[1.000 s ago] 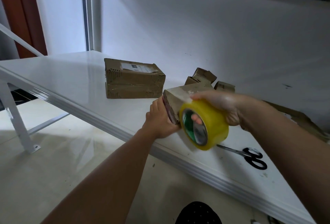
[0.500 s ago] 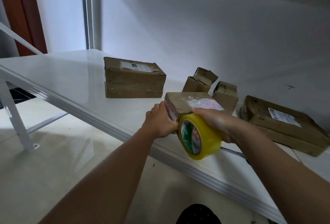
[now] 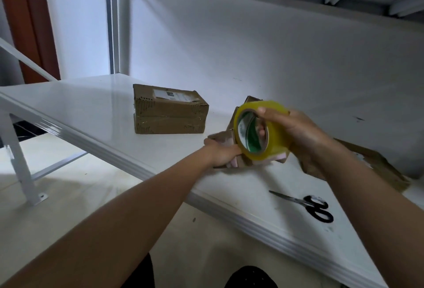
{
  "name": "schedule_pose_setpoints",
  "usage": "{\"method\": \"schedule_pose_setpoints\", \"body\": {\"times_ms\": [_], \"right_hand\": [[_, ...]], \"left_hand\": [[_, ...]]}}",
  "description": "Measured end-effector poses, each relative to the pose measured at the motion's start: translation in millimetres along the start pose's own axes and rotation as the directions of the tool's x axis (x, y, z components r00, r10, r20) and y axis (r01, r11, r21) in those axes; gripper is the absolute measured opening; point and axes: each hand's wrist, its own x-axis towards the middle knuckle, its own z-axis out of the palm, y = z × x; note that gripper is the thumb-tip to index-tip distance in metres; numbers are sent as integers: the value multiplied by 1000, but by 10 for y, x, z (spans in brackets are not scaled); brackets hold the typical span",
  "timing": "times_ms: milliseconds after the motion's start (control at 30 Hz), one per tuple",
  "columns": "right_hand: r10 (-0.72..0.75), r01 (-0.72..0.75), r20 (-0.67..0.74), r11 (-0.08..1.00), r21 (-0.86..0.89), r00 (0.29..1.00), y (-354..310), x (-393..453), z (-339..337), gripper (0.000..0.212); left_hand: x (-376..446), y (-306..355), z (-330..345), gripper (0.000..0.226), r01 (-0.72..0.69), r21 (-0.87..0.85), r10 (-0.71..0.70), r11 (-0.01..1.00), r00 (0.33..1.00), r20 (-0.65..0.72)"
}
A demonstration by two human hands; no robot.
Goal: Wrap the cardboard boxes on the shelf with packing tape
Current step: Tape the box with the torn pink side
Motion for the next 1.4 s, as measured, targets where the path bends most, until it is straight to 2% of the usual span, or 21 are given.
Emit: {"method": "schedule_pose_setpoints", "body": {"times_ms": [33, 67, 133, 200, 267, 300, 367, 400, 467, 533, 600, 667, 733, 833, 900, 967, 1067, 1167, 1233, 1300, 1400], "right_hand": [[-12, 11, -43, 1000, -19, 999, -42, 40, 12, 55], [-14, 10, -82, 999, -46, 997, -71, 84, 29, 54], [4, -16, -133, 996, -84, 991, -106, 161, 67, 53], [34, -47, -149, 995, -83, 988, -115, 223, 121, 53], [61, -72, -156, 995, -66, 986, -98, 282, 189, 57], [72, -82, -163, 995, -54, 984, -86, 305, 227, 57], [85, -88, -175, 996, -10, 981, -55, 339, 286, 49], [87, -87, -182, 996, 11, 979, -36, 354, 304, 41], [88, -84, -189, 996, 27, 978, -8, 374, 322, 33], [79, -82, -185, 997, -8, 980, 8, 389, 338, 34], [86, -92, -167, 995, -30, 982, 25, 400, 351, 36], [101, -104, -159, 994, -13, 982, 52, 404, 342, 31], [99, -102, -154, 995, -9, 983, 66, 392, 326, 27], [162, -170, -96, 983, -73, 982, -14, 415, 298, 39], [228, -232, -47, 960, -158, 973, -140, 431, 249, 48], [303, -284, 10, 905, -315, 953, -248, 391, 193, 51], [361, -292, 43, 812, -505, 931, -181, 284, 77, 52], [387, -298, 101, 829, -472, 917, 90, 185, -8, 49], [334, -243, 156, 873, -424, 930, 246, 156, -4, 39], [320, -247, 143, 893, -377, 937, 313, 134, 34, 46], [323, -255, 114, 881, -399, 939, 373, 62, 95, 54]], "left_hand": [[-28, 59, -1, 87, 11, -24, -10, 1000, 999, 37], [-72, 103, -26, 60, 15, -7, -14, 1000, 999, 45], [-141, 133, -24, 64, -13, 81, 8, 997, 998, 69], [-174, 143, -2, 59, -17, 286, 37, 958, 997, -66], [-213, 152, 31, 90, 4, 483, 117, 875, 968, -220], [-214, 134, 55, 107, -23, 526, 169, 850, 958, -231], [-215, 81, 76, 131, -142, 581, 286, 801, 944, -164], [-187, 46, 59, 138, -197, 579, 334, 791, 932, -139], [-138, -7, -19, 143, -266, 484, 372, 834, 918, -138], [-44, -54, -53, 141, -333, 312, 393, 890, 907, -151], [18, -87, -6, 130, -384, 183, 413, 905, 895, -169], [67, -136, 56, 114, -367, 188, 405, 911, 882, -241], [100, -159, 80, 109, -332, 246, 394, 910, 877, -275], [136, -127, 80, 109, -283, 297, 365, 912, 891, -271], [160, -109, 85, 109, -246, 307, 335, 919, 898, -284], [186, -123, 61, 105, -183, 239, 251, 954, 922, -296], [215, -144, 43, 112, -156, 183, 201, 971, 943, -265], [227, -147, 67, 112, -149, 210, 203, 966, 942, -266], [239, -174, 60, 116, -146, 219, 198, 965, 951, -238], [237, -213, 37, 126, -140, 216, 185, 966, 962, -202], [198, -278, 56, 140, -154, 185, 191, 971, 960, -206]]}}
